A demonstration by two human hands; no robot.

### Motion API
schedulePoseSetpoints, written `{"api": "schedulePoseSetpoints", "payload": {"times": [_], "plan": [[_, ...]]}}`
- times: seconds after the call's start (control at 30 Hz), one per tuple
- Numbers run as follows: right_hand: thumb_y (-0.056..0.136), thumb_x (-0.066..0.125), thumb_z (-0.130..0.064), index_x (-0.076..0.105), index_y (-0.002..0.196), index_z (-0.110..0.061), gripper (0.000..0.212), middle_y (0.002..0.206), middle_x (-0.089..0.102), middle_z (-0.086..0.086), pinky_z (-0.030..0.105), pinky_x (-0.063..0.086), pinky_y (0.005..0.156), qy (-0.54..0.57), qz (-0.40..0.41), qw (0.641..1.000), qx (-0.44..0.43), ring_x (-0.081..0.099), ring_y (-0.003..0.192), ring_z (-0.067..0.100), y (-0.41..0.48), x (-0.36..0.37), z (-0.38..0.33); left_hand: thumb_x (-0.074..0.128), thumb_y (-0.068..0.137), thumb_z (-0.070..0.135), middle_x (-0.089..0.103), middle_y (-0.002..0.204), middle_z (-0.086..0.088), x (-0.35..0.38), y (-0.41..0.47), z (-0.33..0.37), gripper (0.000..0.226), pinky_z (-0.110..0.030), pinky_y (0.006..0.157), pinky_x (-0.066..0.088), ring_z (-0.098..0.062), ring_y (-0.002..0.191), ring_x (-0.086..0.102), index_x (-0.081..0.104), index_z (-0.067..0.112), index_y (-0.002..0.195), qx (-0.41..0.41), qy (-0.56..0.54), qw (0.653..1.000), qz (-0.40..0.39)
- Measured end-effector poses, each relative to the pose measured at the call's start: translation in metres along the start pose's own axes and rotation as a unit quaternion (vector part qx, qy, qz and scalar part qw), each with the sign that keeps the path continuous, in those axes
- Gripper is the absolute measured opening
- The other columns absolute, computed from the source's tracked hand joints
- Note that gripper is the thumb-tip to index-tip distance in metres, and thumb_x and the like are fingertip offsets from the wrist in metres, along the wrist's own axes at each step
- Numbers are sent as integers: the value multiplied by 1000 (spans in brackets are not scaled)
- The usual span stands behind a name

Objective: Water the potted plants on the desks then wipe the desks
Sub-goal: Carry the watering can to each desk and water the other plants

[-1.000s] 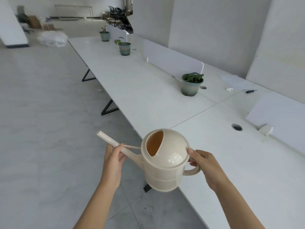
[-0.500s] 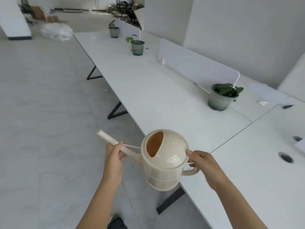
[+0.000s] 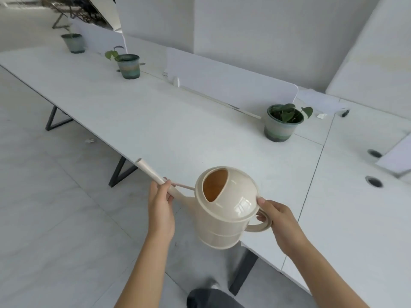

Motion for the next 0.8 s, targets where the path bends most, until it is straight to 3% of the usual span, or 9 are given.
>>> {"api": "schedulePoseSetpoints", "payload": {"times": [0.13,0.23,0.27,0.33,0.4,0.47,0.53,0.67,0.8], "plan": [[56,65,-55,68,88,7,69,79,74,-1,28,43,76,10,44,999,-1,67,70,1,30,-9,-6,50,75,22,48,92,-6,26,41,-12,42,-31,95,37,-17,96,48,51,4,112,-14,-10,999,-32],[45,65,-62,71,78,-4,67,72,74,-4,28,42,73,30,71,997,-14,67,67,1,60,-18,-16,48,88,10,49,97,-8,49,73,-16,9,-35,105,36,-18,104,48,56,10,92,-3,4,998,-57],[40,69,-65,71,74,-8,67,69,74,-5,28,41,73,40,79,996,-20,66,66,0,70,-21,-19,44,92,7,50,102,-9,57,85,-18,15,-37,108,35,-19,108,48,58,12,91,-1,12,998,-65],[31,71,-73,70,69,-11,72,64,72,-7,27,40,71,53,93,994,-23,65,64,-2,89,-27,-25,42,94,6,50,112,-11,69,110,-24,22,-39,111,33,-21,119,46,60,10,106,-9,14,997,-81],[38,70,-67,70,71,-9,66,65,71,-8,27,39,71,57,102,993,-28,64,67,0,104,-31,-31,44,94,8,49,116,-9,82,133,-28,34,-38,111,33,-19,118,47,50,3,127,-20,16,995,-95],[44,69,-61,69,75,-5,64,67,72,-7,27,39,72,64,107,992,-30,65,70,1,115,-37,-35,50,89,12,52,106,-3,96,153,-34,46,-37,106,37,-17,109,48,42,0,132,-29,25,991,-127],[56,67,-47,69,69,-8,41,67,72,-6,28,38,73,73,118,990,-22,66,71,0,121,-41,-38,53,80,17,53,92,1,111,168,-38,50,-33,92,41,-19,98,48,45,4,127,-53,33,985,-163],[56,69,-29,67,51,-14,16,61,66,-7,29,37,73,90,164,982,-12,58,75,16,128,-51,-40,50,85,11,51,93,-3,145,199,-44,11,-30,79,44,-21,88,51,54,19,93,-92,58,967,-230],[68,72,-20,67,57,-12,14,66,69,-5,32,36,79,110,251,961,-18,56,82,20,126,-53,-43,47,86,12,46,99,-7,183,225,-59,15,-29,76,45,-22,89,52,49,16,101,-125,73,941,-305]]}}
Point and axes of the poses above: each hand's wrist, its own y-axis towards the middle knuckle, its own x-axis out of the palm, z = x × y, the point moved 1 cm from there along y, towards the middle knuckle
